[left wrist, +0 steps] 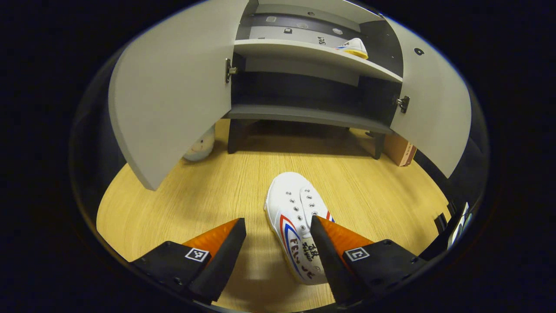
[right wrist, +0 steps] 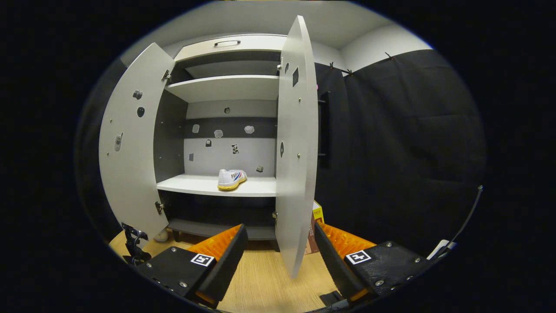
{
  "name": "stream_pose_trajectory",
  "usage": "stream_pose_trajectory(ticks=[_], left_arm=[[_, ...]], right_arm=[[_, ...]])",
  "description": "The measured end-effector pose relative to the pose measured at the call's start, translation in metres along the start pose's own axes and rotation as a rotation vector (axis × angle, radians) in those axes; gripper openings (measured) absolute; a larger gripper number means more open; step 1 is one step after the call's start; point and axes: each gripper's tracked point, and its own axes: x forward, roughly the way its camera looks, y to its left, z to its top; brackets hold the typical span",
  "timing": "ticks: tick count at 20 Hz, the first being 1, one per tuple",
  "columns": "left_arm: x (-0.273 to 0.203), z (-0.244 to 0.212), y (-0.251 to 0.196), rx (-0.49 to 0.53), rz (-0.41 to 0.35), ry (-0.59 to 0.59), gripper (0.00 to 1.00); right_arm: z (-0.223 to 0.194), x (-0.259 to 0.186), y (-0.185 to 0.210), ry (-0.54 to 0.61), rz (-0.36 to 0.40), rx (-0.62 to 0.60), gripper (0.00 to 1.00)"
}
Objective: Grab one shoe with the right hand and put it into the shoe cabinet, grab the other shoe with the left hand and put it into the shoe cabinet; then close the right door with the right hand and the left door with the left hand.
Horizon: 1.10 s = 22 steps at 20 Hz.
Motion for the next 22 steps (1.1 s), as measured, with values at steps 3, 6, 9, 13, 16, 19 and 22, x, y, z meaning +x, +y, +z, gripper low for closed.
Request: stream_pose_trajectory(ticks=[3,6,9,13,16,19,22], left_arm=[[0.012,-0.018,0.006,-0.005,0.022,0.058,0.98],[0.018,-0.027,0.004,-0.037,0.000,0.104,0.98],[0.020,-0.029,-0.004,-0.028,-0.036,0.131,0.89],[0.019,-0.029,-0.016,0.039,-0.026,0.190,0.47],[0.019,-0.027,-0.007,0.045,0.018,0.225,0.36],[0.020,-0.021,-0.006,0.039,0.021,0.233,0.07],[0.017,-0.009,-0.005,0.043,-0.018,0.249,0.06]], right_arm=[[-0.007,-0.002,-0.003,0.023,-0.004,0.017,0.91],[-0.009,-0.002,-0.012,0.020,-0.034,0.023,0.94],[-0.009,-0.002,-0.014,0.019,-0.041,0.027,0.94],[-0.009,0.000,-0.013,0.023,-0.028,0.007,0.94],[-0.006,0.000,-0.016,0.017,-0.029,0.016,0.94],[-0.005,0.001,-0.018,0.015,-0.030,0.025,0.94],[-0.002,0.002,-0.018,0.008,-0.027,0.027,0.94]])
